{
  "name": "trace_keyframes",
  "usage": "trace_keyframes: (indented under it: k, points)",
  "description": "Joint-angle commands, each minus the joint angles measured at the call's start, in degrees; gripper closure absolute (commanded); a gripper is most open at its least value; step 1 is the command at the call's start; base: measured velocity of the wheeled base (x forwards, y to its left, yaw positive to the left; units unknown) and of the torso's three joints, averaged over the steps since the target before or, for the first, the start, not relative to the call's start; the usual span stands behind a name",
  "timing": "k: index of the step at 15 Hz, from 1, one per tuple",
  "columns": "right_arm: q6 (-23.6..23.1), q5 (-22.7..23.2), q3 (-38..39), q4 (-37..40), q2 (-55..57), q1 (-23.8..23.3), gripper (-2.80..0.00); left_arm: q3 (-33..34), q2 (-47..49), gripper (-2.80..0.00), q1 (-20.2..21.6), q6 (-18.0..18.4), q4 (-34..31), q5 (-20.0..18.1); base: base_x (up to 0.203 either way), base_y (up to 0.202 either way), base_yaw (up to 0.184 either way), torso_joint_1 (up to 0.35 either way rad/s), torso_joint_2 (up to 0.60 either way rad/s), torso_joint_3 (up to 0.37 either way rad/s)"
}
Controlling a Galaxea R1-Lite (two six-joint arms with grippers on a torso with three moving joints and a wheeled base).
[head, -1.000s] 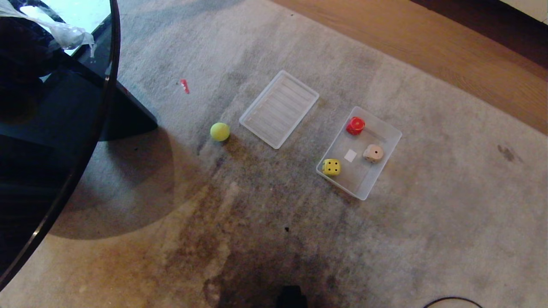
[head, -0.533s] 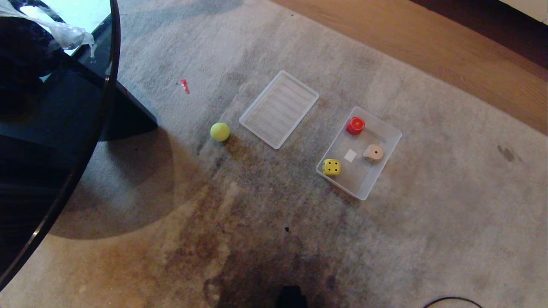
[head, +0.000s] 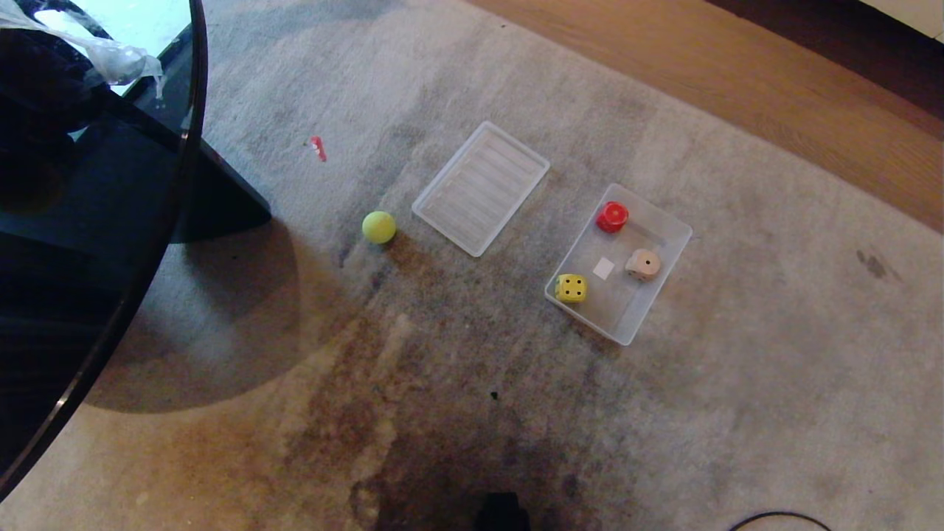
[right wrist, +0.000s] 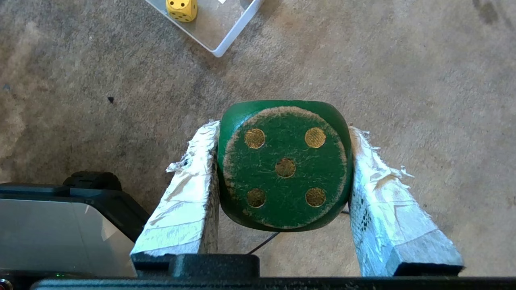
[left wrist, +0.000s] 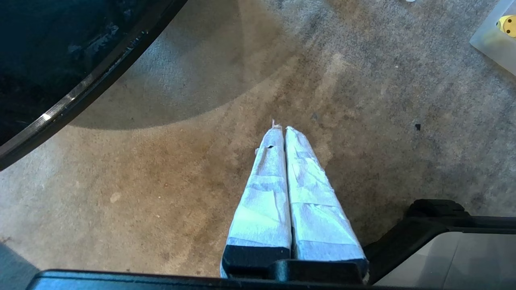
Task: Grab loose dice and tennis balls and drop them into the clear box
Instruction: Put the toys in the box
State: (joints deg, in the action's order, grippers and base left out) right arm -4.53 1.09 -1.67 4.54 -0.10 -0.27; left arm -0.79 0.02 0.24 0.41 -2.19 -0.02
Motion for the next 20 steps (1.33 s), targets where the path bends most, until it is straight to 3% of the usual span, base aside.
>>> trace_keyframes:
  k: [1,5,9,11,20]
  points:
    - [-0.04,-0.21,-0.27,0.15,0.1,0.0,0.0,0.09,-0.02,0.0,0.02,-0.06,0.0,0.02,0.0,0.0,0.0,0.0,0.0,0.0]
    - [0.74,0.06,-9.06,4.16,6.54,-0.04,0.0,0.0,-0.02,0.0,0.02,-0.06,0.0,0.02,0.0,0.0,0.0,0.0,0.0,0.0]
    - [7.17,0.98,-20.47,6.47,27.84,0.04,0.0,0.09,-0.02,0.0,0.02,-0.06,0.0,0.02,0.0,0.0,0.0,0.0,0.0,0.0]
    - [9.7,1.41,-24.57,3.77,40.05,0.06,0.0,0.02,-0.02,0.0,0.02,-0.06,0.0,0.02,0.0,0.0,0.0,0.0,0.0,0.0]
    - [15.61,2.21,-32.54,-40.48,88.65,2.12,0.0,0.04,-0.02,0.0,0.02,-0.06,0.0,0.02,0.0,0.0,0.0,0.0,0.0,0.0]
